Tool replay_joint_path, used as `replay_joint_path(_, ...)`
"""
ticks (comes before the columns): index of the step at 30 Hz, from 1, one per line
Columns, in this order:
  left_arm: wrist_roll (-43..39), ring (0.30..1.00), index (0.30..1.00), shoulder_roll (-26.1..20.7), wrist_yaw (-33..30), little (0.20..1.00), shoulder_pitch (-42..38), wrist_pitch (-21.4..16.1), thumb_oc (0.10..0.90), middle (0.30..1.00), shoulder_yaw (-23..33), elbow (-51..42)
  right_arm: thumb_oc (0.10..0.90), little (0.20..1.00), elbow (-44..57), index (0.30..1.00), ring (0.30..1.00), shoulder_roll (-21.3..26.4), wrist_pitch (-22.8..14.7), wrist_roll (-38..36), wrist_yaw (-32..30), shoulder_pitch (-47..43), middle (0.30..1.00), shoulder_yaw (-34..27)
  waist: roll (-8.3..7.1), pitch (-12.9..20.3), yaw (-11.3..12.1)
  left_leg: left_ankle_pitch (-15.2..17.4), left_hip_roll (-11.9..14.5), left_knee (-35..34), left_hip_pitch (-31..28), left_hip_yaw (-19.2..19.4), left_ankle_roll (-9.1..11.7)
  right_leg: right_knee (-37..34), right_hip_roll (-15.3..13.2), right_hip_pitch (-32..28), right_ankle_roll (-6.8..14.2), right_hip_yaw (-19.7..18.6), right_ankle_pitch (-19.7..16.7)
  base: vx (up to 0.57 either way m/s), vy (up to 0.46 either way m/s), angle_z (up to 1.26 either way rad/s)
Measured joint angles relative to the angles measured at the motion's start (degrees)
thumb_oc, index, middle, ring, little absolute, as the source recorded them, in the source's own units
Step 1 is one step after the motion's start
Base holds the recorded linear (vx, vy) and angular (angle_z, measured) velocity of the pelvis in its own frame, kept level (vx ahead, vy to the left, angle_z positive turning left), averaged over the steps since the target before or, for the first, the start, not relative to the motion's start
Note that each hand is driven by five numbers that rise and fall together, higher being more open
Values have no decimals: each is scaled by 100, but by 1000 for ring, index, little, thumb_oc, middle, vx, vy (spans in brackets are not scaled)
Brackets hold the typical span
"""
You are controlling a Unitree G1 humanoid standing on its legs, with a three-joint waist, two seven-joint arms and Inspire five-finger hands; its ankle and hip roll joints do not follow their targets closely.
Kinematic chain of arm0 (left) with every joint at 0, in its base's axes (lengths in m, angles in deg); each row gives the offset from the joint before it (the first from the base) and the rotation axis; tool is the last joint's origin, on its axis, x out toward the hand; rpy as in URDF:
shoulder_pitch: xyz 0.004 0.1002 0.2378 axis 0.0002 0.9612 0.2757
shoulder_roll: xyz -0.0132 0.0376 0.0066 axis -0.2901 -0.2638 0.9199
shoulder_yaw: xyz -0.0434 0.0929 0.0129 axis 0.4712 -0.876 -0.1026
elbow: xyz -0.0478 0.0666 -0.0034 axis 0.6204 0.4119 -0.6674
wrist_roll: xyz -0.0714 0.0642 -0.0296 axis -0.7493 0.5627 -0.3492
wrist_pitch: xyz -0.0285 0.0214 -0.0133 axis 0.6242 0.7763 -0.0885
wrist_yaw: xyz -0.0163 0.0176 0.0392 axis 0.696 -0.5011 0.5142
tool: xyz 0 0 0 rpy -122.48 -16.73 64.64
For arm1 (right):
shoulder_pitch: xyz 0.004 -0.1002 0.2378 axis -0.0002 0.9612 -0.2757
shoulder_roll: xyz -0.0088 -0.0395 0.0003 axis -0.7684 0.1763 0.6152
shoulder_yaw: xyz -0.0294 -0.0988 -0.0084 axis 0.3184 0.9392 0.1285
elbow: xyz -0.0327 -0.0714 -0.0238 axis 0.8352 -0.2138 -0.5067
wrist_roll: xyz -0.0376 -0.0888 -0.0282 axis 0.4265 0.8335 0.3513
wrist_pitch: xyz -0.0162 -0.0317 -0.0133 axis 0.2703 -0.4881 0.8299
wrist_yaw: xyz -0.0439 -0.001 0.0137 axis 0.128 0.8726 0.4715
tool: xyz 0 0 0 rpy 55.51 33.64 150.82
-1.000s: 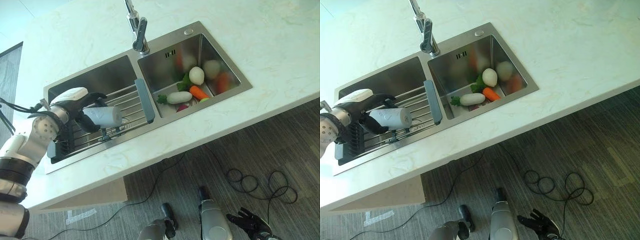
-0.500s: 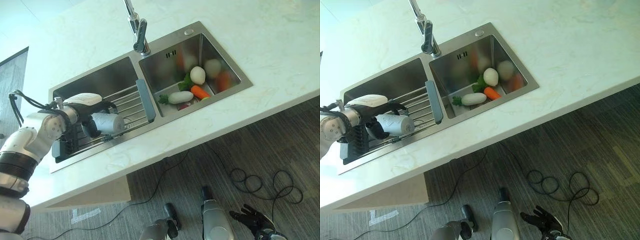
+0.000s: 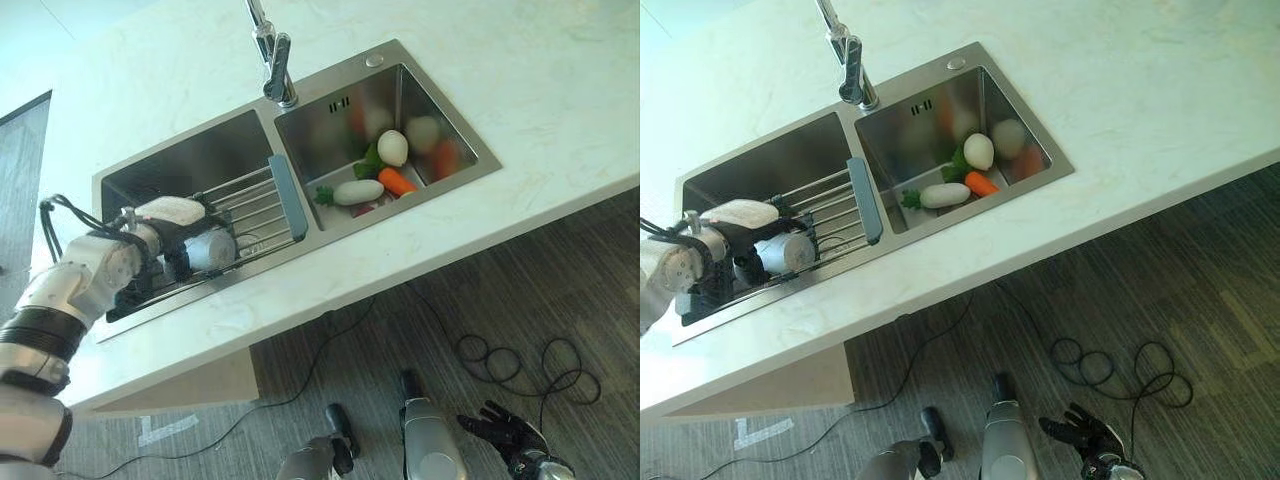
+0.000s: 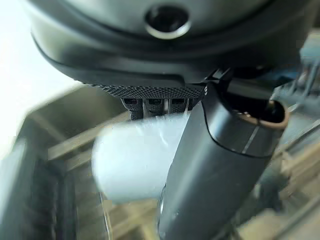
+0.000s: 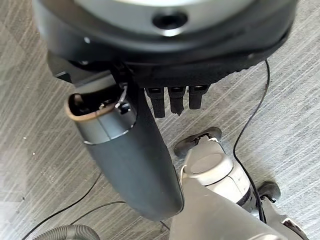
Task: Place the dishes in the dishwasher.
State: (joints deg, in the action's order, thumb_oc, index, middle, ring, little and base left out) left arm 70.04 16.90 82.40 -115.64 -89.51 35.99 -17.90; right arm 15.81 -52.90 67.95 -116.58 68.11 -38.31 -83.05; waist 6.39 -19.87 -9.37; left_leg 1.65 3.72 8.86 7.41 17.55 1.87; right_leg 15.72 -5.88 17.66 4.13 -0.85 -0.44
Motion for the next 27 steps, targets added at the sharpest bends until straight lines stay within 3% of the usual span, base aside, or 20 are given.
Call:
replay_joint_path(5, -37, 900, 900, 17, -53, 900, -526, 39, 800, 900, -64, 323, 800, 900, 196, 900, 900, 16, -4, 0, -10, -116, 900, 45, -101, -38, -8, -50, -30, 100, 339, -64, -40, -181, -5, 190, 30, -3, -216, -47, 38, 1)
replay_joint_path(8, -37, 900, 900, 52, -205, 900, -707, 135, 800, 900, -162, 448, 800, 900, 200, 900, 900, 26, -15, -2, -12, -202, 900, 59, -288, -187, -42, -64, -26, 129, 410, -61, -37, -289, -41, 239, 30, -1, -278, -118, 35, -4)
replay_joint_path(10, -36, 900, 900, 123, -294, 900, -1343, 142, 800, 900, -300, 818, 800, 900, 211, 900, 900, 34, -17, -4, 11, -357, 900, 131, -326, -222, 15, -73, -62, 219, 758, -131, -51, -272, -51, 497, 76, 1, -338, -71, 4, 4)
replay_joint_path(13, -39, 900, 900, 33, -399, 900, -1581, 199, 800, 900, -392, 857, 800, 900, 225, 900, 900, 26, -48, -11, 38, -455, 900, 234, -422, -305, 15, -104, -79, 276, 900, -260, -37, -357, -59, 563, 99, 1, -398, -29, 3, -2)
replay_joint_path(14, -40, 300, 300, -1, -402, 300, -1635, 222, 400, 300, -390, 826, 800, 900, 221, 900, 900, 26, -51, -20, 46, -459, 900, 234, -421, -325, 13, -104, -80, 294, 942, -317, -37, -393, -55, 570, 101, 20, -398, -27, -6, 4)
replay_joint_path(17, -34, 300, 300, -22, -515, 300, -1688, 270, 400, 300, -411, 842, 800, 900, 223, 900, 900, 18, -51, -47, 52, -416, 900, 289, -453, -369, -14, -105, -82, 286, 941, -518, -35, -545, -39, 431, 151, 143, -431, -16, -10, 13)
replay_joint_path(22, -37, 300, 300, -16, -524, 300, -1644, 262, 400, 300, -487, 848, 800, 900, 230, 900, 900, 14, -54, -49, 64, -417, 900, 327, -434, -362, 10, -110, -77, 279, 878, -542, -28, -523, -31, 370, 143, 154, -437, 3, -3, 3)
replay_joint_path(24, -60, 300, 300, -22, -614, 300, -1337, 208, 400, 300, -471, 789, 800, 900, 221, 900, 900, 4, -48, -48, 56, -357, 900, 465, -395, -335, -15, -103, -70, 275, 610, -579, -38, -464, -39, 66, 24, 206, -555, 52, -50, 15)
replay_joint_path(27, -52, 300, 300, -7, -707, 300, -827, -52, 400, 300, -470, 579, 800, 900, 217, 900, 900, -19, -43, -49, 46, -183, 900, 493, -285, -113, 7, -86, -63, 254, 489, -746, -53, -430, -26, -96, -98, 375, -426, 56, -31, 30)
